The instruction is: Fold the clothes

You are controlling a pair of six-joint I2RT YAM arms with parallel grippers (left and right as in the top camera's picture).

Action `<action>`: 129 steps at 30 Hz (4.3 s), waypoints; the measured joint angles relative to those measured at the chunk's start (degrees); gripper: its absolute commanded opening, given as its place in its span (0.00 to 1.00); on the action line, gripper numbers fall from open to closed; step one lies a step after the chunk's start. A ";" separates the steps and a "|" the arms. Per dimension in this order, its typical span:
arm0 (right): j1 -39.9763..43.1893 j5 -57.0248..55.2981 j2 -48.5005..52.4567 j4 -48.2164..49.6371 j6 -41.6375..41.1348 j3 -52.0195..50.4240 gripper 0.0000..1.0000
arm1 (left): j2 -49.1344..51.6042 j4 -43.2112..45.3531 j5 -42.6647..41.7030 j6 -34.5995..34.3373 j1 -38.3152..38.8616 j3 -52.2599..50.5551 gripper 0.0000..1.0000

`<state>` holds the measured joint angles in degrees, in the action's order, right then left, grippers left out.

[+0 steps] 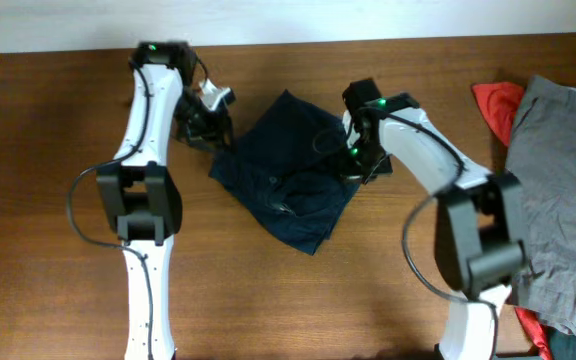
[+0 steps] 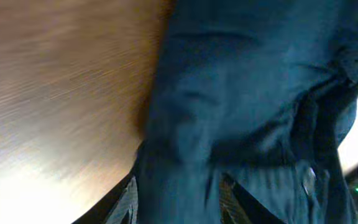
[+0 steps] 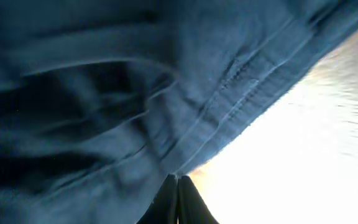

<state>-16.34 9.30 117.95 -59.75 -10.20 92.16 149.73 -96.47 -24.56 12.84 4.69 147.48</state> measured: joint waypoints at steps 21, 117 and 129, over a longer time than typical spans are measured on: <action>0.00 3.69 -29.24 -3.82 1.66 0.02 0.06 | -51.54 24.30 2.32 -5.14 2.47 -44.35 0.11; 10.51 9.88 -15.47 -11.74 4.85 0.83 0.40 | -14.19 27.15 -5.09 -0.94 2.95 -36.76 0.01; 10.51 9.88 -15.47 -12.26 4.85 0.83 0.40 | -21.05 17.66 19.17 -4.76 -18.25 -36.26 0.02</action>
<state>-5.82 19.18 102.48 -72.01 -5.34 92.99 128.68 -78.81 -5.39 8.08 -13.56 111.22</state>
